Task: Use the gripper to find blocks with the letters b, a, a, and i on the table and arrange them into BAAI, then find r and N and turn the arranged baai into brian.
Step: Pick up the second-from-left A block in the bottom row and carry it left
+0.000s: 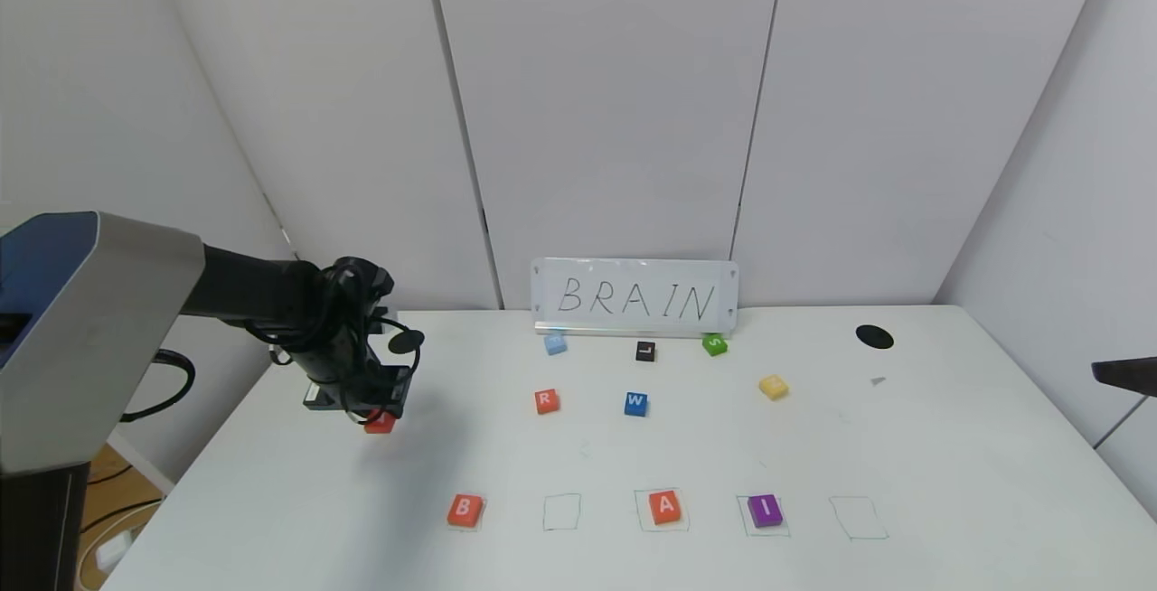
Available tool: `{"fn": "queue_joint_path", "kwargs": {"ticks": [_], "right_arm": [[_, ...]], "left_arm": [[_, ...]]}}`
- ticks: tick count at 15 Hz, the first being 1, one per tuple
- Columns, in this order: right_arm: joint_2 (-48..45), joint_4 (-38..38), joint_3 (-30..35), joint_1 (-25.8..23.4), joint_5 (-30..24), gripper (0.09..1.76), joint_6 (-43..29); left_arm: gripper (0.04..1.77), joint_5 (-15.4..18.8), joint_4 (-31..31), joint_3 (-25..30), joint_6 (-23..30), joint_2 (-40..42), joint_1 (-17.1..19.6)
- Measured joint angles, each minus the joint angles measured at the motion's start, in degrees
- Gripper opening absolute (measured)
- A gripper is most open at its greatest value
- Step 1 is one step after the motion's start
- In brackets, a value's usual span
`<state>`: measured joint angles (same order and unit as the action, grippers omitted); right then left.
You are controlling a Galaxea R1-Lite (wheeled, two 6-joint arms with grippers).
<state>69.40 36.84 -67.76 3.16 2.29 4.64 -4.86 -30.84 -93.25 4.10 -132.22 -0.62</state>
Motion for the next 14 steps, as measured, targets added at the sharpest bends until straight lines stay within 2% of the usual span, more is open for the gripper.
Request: {"fn": "queue_joint_path", "kwargs": {"ticks": [6,10,14], "right_arm": [[0.0,-0.02,0.28,0.91,0.02,1.71,-0.07],[-0.05,-0.02,0.41,1.19,0.09,1.71,-0.05],[-0.06,0.05,0.52,1.55,0.09,1.71,-0.09]], "left_arm": [[0.51,-0.71,0.09,-2.65,0.91,-3.54,0.0],[0.51,-1.62,-0.41,-5.75,4.66,-5.66,0.02],[0.51,-1.58,-0.49,-6.51,4.66,-6.69,0.02]]}}
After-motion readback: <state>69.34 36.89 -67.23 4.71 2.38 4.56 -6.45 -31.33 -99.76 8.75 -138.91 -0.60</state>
